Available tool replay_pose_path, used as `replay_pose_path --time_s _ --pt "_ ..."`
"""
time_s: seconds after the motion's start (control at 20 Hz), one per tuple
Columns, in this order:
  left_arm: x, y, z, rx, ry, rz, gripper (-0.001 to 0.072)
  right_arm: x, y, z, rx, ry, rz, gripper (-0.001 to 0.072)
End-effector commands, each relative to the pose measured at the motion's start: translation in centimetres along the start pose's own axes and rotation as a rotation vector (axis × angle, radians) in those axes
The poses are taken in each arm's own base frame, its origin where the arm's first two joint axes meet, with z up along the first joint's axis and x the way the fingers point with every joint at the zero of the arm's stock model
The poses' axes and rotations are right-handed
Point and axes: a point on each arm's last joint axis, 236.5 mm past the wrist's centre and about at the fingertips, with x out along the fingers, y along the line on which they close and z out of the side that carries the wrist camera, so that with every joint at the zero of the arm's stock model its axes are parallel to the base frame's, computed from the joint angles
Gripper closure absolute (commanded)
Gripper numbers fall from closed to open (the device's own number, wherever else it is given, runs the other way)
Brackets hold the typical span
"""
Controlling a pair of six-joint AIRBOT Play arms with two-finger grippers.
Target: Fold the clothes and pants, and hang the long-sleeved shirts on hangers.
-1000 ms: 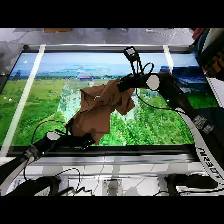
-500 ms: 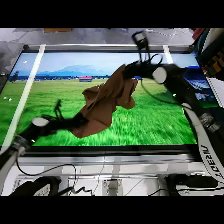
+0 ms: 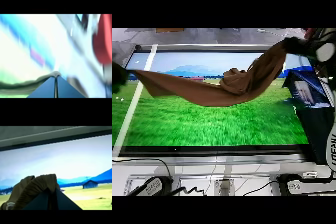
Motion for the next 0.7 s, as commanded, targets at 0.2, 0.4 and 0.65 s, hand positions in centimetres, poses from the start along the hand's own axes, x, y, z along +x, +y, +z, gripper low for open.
replay_pose_path --time_s 0.2,0.4,0.65 --pt "-4.7 -0.7 9.5 0.194 -0.168 0.139 0.0699 -5.6 -10.2 2.2 0.107 0.055 -0.203 0.0678" --pt "-4.6 9.1 3.9 0.260 0.137 0.456 0.0697 -6.2 -13.7 -6.9 0.176 0.388 -0.280 0.0679" --pt "-6.1 19.5 -5.8 0.357 0.671 0.603 0.0697 -7.2 -14.4 -16.8 0.180 0.695 -0.301 0.0680"
